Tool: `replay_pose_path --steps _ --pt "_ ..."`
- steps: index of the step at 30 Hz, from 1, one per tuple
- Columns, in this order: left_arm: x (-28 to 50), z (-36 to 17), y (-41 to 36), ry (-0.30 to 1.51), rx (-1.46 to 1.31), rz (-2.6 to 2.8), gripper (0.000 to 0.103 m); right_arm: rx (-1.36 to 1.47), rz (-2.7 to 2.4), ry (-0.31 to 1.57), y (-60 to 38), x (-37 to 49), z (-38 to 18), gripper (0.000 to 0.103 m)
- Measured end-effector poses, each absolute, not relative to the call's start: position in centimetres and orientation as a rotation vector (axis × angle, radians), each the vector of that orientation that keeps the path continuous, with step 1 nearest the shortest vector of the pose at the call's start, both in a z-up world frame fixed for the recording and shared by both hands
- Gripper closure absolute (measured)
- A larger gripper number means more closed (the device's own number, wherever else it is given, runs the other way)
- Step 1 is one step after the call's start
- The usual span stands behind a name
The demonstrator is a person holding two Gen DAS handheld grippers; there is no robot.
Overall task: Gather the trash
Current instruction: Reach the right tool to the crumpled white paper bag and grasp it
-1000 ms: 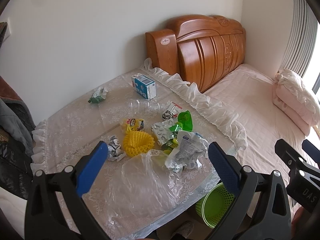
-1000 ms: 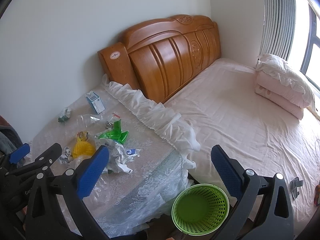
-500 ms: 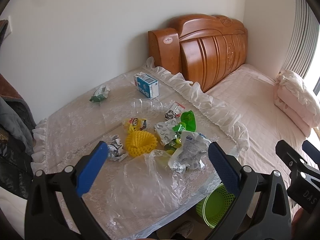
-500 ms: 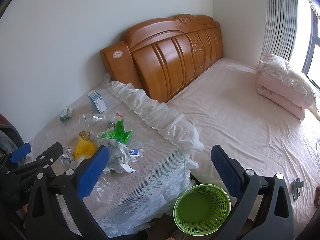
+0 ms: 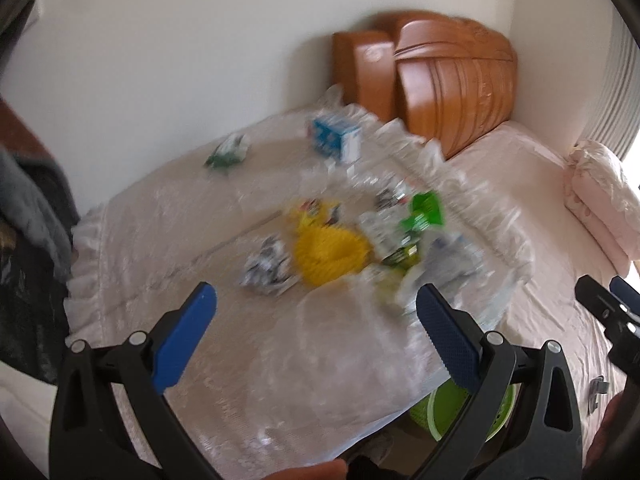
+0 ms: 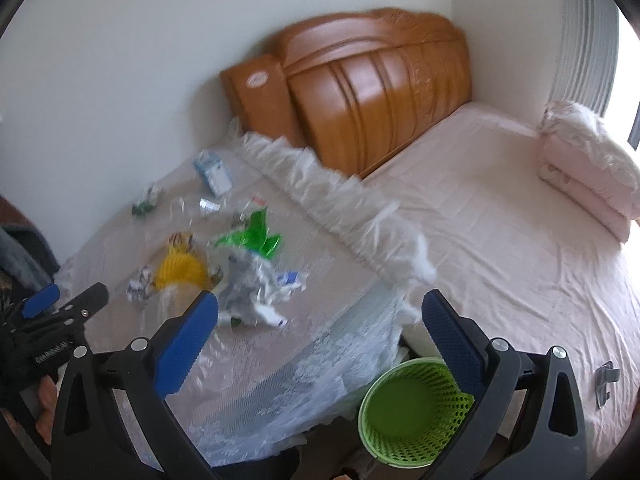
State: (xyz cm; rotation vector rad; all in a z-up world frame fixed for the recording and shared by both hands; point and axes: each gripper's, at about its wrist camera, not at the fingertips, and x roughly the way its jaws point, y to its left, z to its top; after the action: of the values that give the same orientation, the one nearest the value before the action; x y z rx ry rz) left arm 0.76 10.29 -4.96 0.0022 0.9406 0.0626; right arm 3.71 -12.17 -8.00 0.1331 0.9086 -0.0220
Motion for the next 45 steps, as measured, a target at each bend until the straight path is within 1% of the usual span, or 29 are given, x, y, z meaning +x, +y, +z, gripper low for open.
replay_pose_path --steps 5,11,15,23,25,26,27,28,29,30,31,32,33,38,42,43,44,45 --pt "-0.7 -7.8 13.6 1.004 0.023 0.11 0.007 0.106 0.036 0.989 -11.2 4.4 -11.8 0.002" --pt "-2.0 -9.5 14.6 1.061 -0.003 0.08 0.007 0.095 0.086 1.04 -10.7 5.8 -14.4 0.002" --pt "-2.7 -10.7 12.0 1.068 -0.026 -0.045 0.007 0.068 0.089 1.046 -10.7 6.9 -14.8 0.002" --pt "-1.4 -15.5 4.8 1.112 0.163 -0.191 0.007 0.06 0.106 1.059 -11.5 7.0 -14.8 0.002" --pt "-0.7 -16.3 4.3 1.112 0.199 -0.166 0.013 0.048 0.117 1.057 -11.5 6.9 -14.9 0.002" --pt "-0.3 -16.5 4.4 1.114 0.194 -0.15 0.024 0.042 0.122 1.055 -11.5 7.0 -14.9 0.002" --pt "0.0 -16.7 4.6 1.123 0.179 -0.137 0.038 0.038 0.129 1.052 -11.4 7.1 -14.9 0.002" --pt "0.3 -16.8 5.2 1.14 0.151 -0.132 0.046 0.038 0.135 1.051 -11.3 7.2 -14.9 0.002" --pt "0.6 -16.6 5.8 1.151 0.114 -0.128 0.057 0.039 0.141 1.049 -11.2 7.3 -14.9 0.002" --pt "0.7 -16.3 6.4 1.15 0.096 -0.121 0.066 0.038 0.148 1.046 -11.0 7.4 -14.9 0.002" --pt "0.6 -16.3 6.6 1.145 0.09 -0.118 0.069 0.035 0.158 1.038 -10.7 7.7 -15.0 0.002" --pt "0.7 -15.9 7.1 1.14 0.093 -0.109 0.076 0.029 0.164 1.033 -10.4 8.0 -15.0 0.002" --pt "0.6 -15.7 7.6 1.137 0.094 -0.106 0.079 0.021 0.169 1.029 -10.1 8.2 -15.1 0.002" --pt "-0.2 -13.8 9.7 1.102 0.088 -0.116 0.08 -0.081 0.204 0.991 -7.4 10.9 -16.1 0.002" --pt "-0.8 -12.1 11.5 1.065 0.097 -0.122 0.08 -0.116 0.192 1.021 -6.3 13.5 -17.9 0.002" --pt "-0.8 -11.7 11.9 1.054 0.1 -0.121 0.08 -0.111 0.187 1.037 -6.2 14.1 -18.4 0.005" --pt "-0.9 -11.2 12.3 1.044 0.102 -0.12 0.08 -0.107 0.188 1.049 -6.1 14.5 -18.8 0.014" --pt "-0.9 -10.8 12.6 1.036 0.101 -0.119 0.08 -0.1 0.191 1.063 -6.1 14.7 -19.2 0.019"
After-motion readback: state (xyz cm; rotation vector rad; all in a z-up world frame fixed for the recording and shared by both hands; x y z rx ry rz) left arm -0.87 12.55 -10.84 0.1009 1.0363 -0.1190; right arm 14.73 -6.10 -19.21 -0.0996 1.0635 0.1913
